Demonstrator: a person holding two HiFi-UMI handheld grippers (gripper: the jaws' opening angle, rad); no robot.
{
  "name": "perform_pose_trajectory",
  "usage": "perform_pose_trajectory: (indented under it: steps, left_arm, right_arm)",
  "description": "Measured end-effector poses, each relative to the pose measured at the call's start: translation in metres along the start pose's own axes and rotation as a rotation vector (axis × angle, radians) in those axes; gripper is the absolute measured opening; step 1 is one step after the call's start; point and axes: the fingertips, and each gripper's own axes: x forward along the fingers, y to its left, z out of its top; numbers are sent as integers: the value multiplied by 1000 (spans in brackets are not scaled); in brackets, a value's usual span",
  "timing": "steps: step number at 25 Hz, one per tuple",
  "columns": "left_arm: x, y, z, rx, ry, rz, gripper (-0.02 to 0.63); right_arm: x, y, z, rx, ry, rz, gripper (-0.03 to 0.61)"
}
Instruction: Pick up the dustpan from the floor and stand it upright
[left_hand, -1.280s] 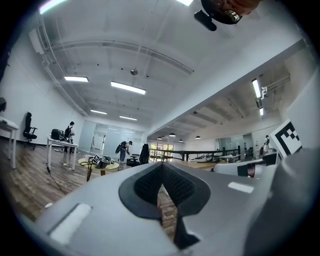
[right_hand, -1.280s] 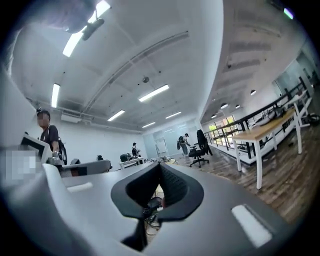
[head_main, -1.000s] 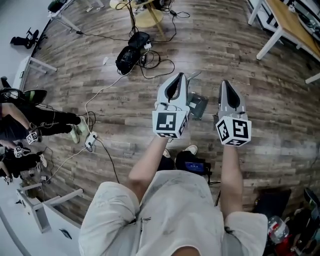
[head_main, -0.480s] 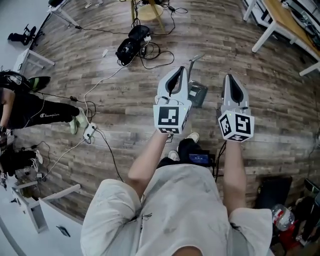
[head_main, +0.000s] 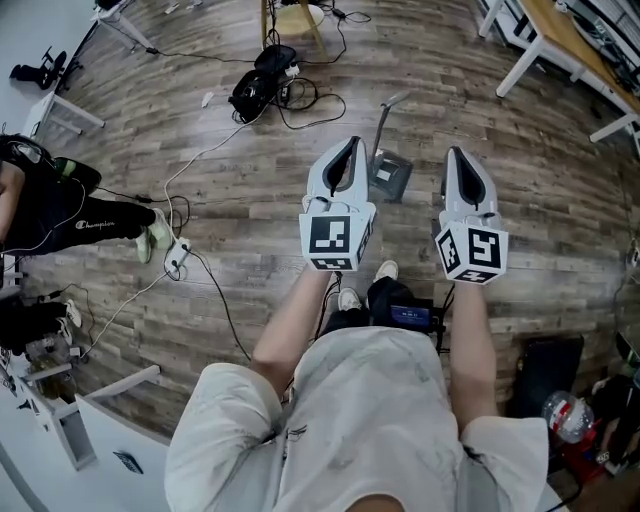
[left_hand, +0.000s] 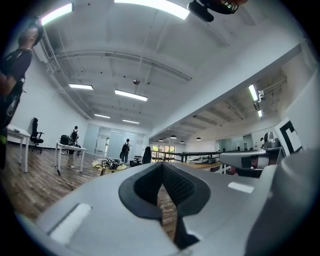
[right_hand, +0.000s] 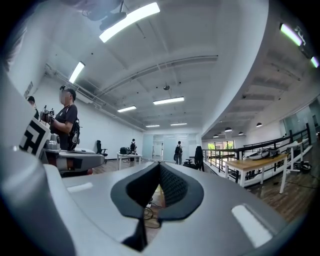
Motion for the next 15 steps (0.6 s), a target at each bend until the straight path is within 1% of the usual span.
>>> perform_pose_trajectory:
  steps: [3,7,11,15]
  left_arm:
    - [1,-17,5,-4,-1,-11,18]
    - [1,-61,2,19,-13,-26,18]
    - [7,-101,-12,43,-22,-25,18]
    - [14,-127,-31,26,-11,-16,18]
  right_arm:
    - [-13,-10,6,-16,5,2,5]
    - [-39,-38,4,-12,1,7,5]
    - [-57,-70,-8,-2,-4,18,5]
    - [-70,-94,-26,-9,-3,31,3]
